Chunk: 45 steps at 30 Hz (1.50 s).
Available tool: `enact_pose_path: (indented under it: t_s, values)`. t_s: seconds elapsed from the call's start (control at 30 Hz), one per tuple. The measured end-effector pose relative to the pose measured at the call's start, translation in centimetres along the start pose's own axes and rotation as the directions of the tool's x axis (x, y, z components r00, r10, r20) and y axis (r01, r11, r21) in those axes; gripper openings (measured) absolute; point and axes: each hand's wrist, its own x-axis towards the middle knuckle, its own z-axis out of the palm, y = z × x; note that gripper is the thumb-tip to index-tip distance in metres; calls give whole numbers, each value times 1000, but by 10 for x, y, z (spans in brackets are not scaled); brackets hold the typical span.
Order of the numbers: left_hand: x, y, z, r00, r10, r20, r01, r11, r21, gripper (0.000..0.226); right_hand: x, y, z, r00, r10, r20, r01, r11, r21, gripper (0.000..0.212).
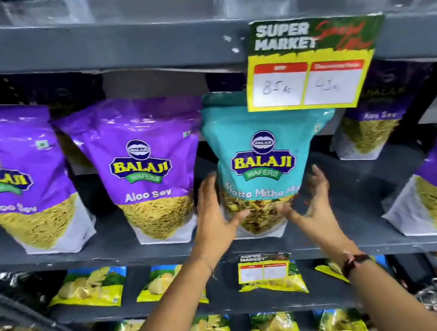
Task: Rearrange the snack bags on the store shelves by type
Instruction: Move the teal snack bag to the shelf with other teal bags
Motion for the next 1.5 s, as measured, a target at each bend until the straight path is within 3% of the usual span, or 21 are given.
enact_pose_path:
  t_s: [0.1, 0.17, 0.3, 0.53, 0.9, 0.97, 1.13, 1.3, 1.4, 1.5]
  values:
    - [11, -7, 7, 983, -97, 154, 106, 993, -52, 93, 15, 12, -6, 947, 92, 307, -100, 995, 9, 95]
    - [16, -11, 8, 970, -136, 202, 151, 986, -63, 87, 20, 15, -5, 919, 154, 362, -161, 987, -11, 75]
    - [16, -9, 6, 978, -176, 110, 183, 981, -62, 74, 14, 12, -3, 936, 162, 312, -163, 986, -24, 61]
    - [-26, 17, -6, 977, -170, 127, 176, 984, -36, 88, -38, -13, -29, 952, 128, 277, -108, 991, -85, 58]
    - [-67, 132, -65, 989, 109, 96, -109, 994, -2, 76, -99, -121, -85, 976, -133, 171, 151, 984, -99, 52]
    - [-61, 157, -81, 978, 187, 93, -181, 981, -65, 67, -97, -152, -98, 968, -203, 151, 224, 964, -142, 51]
    - [-42, 225, -115, 939, 343, 17, -336, 928, -159, 68, -88, -232, -123, 916, -389, 99, 398, 912, -102, 52]
    - [-6, 278, -139, 909, 402, -105, -416, 880, -231, 67, -53, -290, -135, 861, -506, 48, 508, 855, -105, 75]
    - [18, 299, -148, 912, 391, -122, -409, 873, -267, 79, -30, -313, -136, 836, -548, 15, 547, 832, -98, 62]
    - [42, 309, -150, 917, 375, -136, -398, 873, -282, 74, -6, -328, -131, 821, -570, -21, 565, 818, -111, 55]
